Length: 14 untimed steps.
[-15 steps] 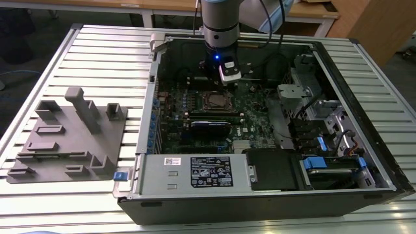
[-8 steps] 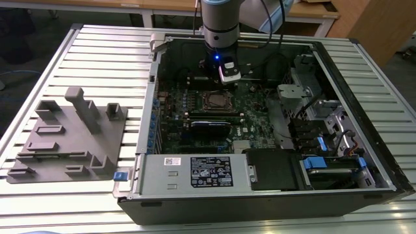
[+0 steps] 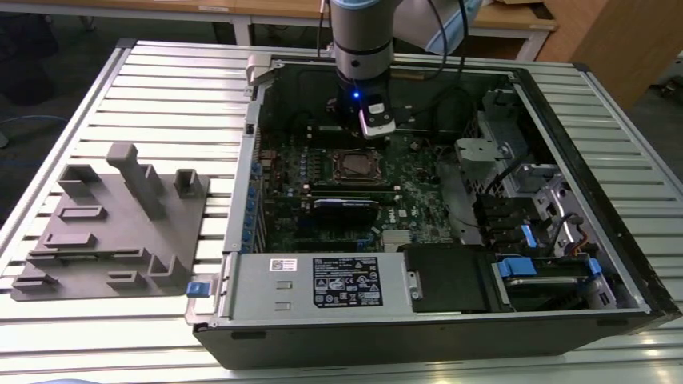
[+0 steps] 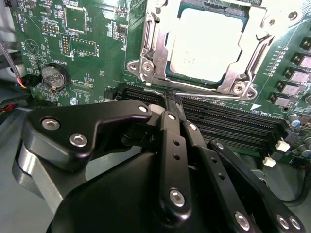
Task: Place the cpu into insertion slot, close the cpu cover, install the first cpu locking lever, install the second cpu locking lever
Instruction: 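Install the first cpu locking lever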
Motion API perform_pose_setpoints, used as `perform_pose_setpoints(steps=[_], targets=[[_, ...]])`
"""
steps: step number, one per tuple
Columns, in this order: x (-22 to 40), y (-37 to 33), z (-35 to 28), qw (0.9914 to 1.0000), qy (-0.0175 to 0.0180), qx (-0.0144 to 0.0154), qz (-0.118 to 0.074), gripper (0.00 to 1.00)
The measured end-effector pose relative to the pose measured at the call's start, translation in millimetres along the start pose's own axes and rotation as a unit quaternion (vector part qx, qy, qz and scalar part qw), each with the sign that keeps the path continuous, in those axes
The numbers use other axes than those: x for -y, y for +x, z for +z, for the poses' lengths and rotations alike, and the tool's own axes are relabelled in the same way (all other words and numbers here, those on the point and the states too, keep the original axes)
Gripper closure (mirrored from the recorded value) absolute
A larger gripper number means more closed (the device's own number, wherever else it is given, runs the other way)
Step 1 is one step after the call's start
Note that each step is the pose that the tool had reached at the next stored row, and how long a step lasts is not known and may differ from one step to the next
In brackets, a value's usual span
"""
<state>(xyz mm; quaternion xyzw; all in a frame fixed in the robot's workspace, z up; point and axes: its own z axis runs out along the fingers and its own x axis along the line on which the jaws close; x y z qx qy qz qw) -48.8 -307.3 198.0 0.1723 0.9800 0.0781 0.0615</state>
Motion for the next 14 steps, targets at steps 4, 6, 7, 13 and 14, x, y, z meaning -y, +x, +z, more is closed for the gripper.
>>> perform_pose_setpoints(steps=[4,6,7,13,14], targets=[[1.5,-0.5,0.0,1.00000,-0.0014,-0.0003,0.000,0.89],[2.3,-0.8,0.0,1.00000,-0.0016,-0.0004,0.000,0.89],[2.7,-0.9,-0.1,1.00000,-0.0016,-0.0004,0.000,0.89],[2.8,-1.0,0.0,0.99999,-0.0046,-0.0013,0.001,0.89],[2.8,-1.1,0.0,0.99999,-0.0047,-0.0013,0.001,0.89]])
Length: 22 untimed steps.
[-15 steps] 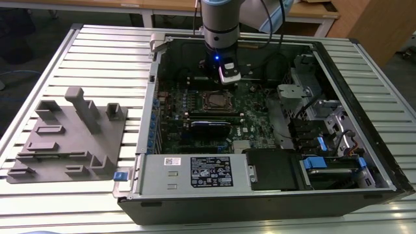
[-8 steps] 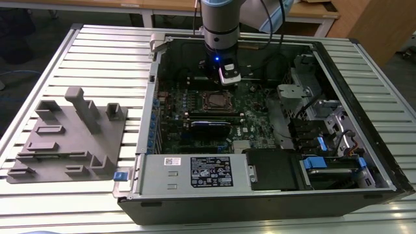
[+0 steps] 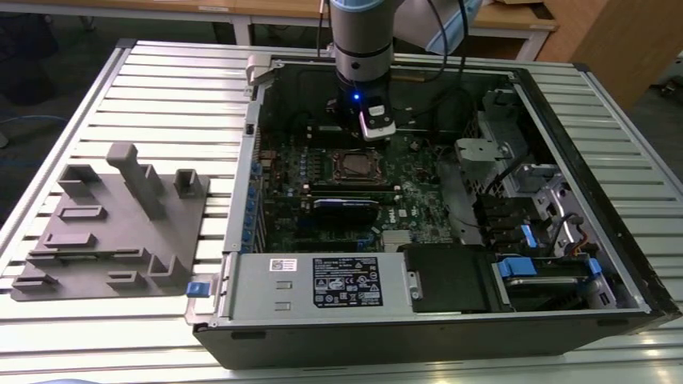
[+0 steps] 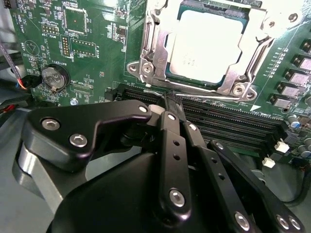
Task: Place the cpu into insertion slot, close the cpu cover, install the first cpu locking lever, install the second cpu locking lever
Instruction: 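Install the first cpu locking lever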
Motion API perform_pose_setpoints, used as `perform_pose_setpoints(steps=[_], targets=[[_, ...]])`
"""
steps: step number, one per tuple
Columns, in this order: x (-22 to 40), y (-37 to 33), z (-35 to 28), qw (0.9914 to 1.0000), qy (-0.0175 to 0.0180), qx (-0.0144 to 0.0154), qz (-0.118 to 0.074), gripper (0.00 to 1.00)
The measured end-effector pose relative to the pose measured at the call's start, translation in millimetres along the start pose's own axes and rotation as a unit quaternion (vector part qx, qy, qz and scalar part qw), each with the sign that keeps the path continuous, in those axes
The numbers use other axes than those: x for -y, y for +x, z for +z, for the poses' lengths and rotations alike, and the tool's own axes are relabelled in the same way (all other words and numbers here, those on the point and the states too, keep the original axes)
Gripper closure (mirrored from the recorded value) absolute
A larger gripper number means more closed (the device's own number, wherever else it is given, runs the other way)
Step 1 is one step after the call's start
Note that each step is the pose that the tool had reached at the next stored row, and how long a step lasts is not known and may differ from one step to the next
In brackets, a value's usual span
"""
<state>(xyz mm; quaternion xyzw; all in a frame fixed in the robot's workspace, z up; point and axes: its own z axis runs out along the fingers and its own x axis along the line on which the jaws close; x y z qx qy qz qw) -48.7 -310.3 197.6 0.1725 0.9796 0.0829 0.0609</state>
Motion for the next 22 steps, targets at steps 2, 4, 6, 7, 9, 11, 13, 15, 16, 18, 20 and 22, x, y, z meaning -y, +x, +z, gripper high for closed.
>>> perform_pose_setpoints(steps=[2,4,6,7,9,11,13,15,16,18,20,22], targets=[[-0.1,-0.3,0.0,1.00000,0.0000,0.0000,0.000,0.89],[-0.2,-0.6,0.0,1.00000,0.0000,0.0000,0.000,0.89],[-0.2,-0.6,0.1,1.00000,0.0001,0.0000,0.000,0.89],[-0.2,-0.7,0.1,1.00000,0.0000,0.0002,0.000,0.89],[-0.2,-0.7,0.5,1.00000,-0.0012,0.0011,-0.001,0.89],[-0.1,-0.7,0.6,1.00000,-0.0014,0.0016,-0.001,0.89],[-0.1,-0.6,0.5,1.00000,-0.0014,0.0017,-0.001,0.89],[0.0,-0.6,0.6,1.00000,-0.0015,0.0018,-0.001,0.89],[0.2,-0.7,0.7,1.00000,-0.0016,0.0018,-0.001,0.89],[0.6,-0.8,0.9,1.00000,-0.0015,0.0021,-0.001,0.89],[0.9,-0.8,1.7,0.99999,-0.0016,0.0029,-0.001,0.89],[1.0,-0.7,2.4,0.99999,-0.0012,0.0047,-0.001,0.89]])
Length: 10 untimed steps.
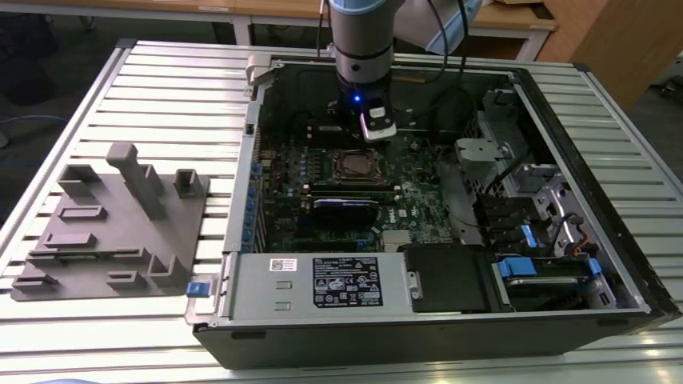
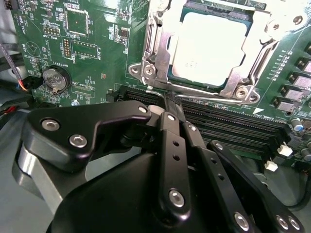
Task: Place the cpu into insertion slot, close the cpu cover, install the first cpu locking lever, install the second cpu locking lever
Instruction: 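Install the first cpu locking lever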
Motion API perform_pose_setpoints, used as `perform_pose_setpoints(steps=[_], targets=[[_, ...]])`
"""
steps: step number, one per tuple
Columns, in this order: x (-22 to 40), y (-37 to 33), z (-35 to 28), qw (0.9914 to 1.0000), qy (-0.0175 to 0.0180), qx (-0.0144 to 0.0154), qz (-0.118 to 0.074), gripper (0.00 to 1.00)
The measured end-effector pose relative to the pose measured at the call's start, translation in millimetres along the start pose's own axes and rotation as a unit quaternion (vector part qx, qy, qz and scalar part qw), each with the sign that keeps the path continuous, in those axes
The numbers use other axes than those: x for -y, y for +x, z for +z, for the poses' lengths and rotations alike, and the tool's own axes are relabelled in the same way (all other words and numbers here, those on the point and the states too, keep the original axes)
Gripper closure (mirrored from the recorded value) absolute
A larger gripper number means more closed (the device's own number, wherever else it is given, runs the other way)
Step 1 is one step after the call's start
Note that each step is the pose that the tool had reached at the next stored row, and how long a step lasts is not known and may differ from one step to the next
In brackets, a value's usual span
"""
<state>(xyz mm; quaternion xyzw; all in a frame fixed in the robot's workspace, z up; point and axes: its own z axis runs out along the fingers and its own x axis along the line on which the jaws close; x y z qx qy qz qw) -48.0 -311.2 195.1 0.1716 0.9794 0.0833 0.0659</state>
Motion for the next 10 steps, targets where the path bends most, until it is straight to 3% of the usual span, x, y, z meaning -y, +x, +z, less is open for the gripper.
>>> perform_pose_setpoints(steps=[3,10], targets=[[0.1,0.0,0.5,0.99999,0.0024,0.0027,-0.001,0.89],[-0.2,-0.2,-1.5,0.99999,0.0039,0.0034,-0.001,0.89]])
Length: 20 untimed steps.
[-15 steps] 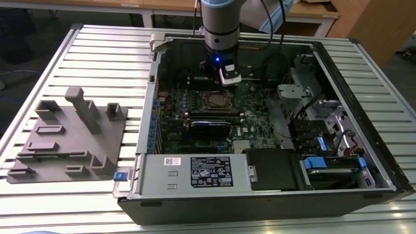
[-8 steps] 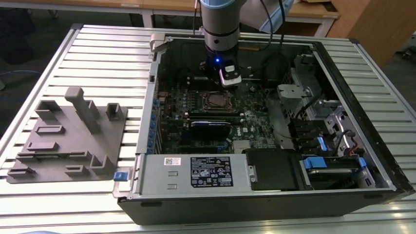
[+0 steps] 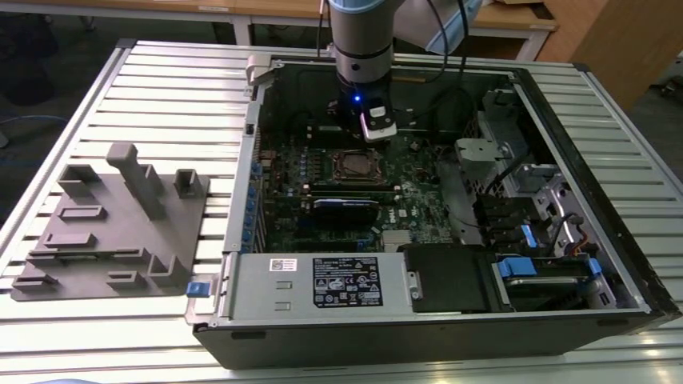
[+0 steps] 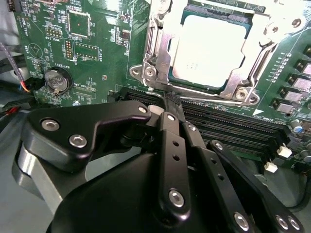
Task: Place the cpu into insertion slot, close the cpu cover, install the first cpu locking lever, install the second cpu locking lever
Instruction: 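Install the first cpu locking lever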
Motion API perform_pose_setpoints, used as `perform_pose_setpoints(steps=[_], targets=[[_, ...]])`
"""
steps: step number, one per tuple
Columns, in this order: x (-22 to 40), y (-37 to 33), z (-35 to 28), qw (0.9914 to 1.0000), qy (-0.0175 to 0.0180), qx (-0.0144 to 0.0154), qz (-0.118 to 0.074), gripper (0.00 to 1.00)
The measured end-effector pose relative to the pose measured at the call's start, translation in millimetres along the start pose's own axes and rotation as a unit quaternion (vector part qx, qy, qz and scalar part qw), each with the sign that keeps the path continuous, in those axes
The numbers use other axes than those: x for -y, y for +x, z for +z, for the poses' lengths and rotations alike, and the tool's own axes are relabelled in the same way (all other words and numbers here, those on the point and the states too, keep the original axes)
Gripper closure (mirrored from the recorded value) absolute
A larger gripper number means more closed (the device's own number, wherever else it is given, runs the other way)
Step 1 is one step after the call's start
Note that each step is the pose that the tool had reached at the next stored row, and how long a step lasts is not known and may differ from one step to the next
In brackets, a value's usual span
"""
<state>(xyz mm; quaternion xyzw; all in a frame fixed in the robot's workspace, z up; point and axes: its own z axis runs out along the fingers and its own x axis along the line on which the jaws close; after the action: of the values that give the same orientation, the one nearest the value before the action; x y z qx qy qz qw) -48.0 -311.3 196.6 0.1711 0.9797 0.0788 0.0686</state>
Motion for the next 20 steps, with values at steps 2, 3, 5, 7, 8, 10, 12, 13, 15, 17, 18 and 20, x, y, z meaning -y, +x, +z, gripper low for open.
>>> perform_pose_setpoints(steps=[2,3,5,7,8,10,12,13,15,17,18,20], targets=[[-0.3,-0.2,-1.3,1.00000,0.0006,0.0002,0.000,0.89],[-0.3,-0.2,-1.3,1.00000,0.0006,0.0003,0.000,0.89],[-0.3,-0.2,-1.3,1.00000,0.0006,0.0003,0.000,0.89],[-0.3,-0.2,-1.4,1.00000,0.0007,0.0003,0.000,0.89],[-0.3,-0.2,-1.4,1.00000,0.0007,0.0003,0.000,0.89],[-0.3,-0.1,-1.4,1.00000,0.0008,0.0003,0.000,0.89],[-0.1,0.1,-1.4,1.00000,-0.0006,0.0007,0.000,0.89],[-0.2,0.1,-1.3,1.00000,-0.0014,0.0010,0.000,0.89],[-0.2,0.1,-1.2,1.00000,-0.0016,0.0014,0.000,0.89],[-0.2,0.1,-1.2,1.00000,-0.0015,0.0015,0.000,0.89],[-0.3,0.0,-1.4,1.00000,-0.0014,0.0016,0.000,0.89],[-0.3,0.0,-2.0,1.00000,-0.0009,0.0017,0.000,0.89]])
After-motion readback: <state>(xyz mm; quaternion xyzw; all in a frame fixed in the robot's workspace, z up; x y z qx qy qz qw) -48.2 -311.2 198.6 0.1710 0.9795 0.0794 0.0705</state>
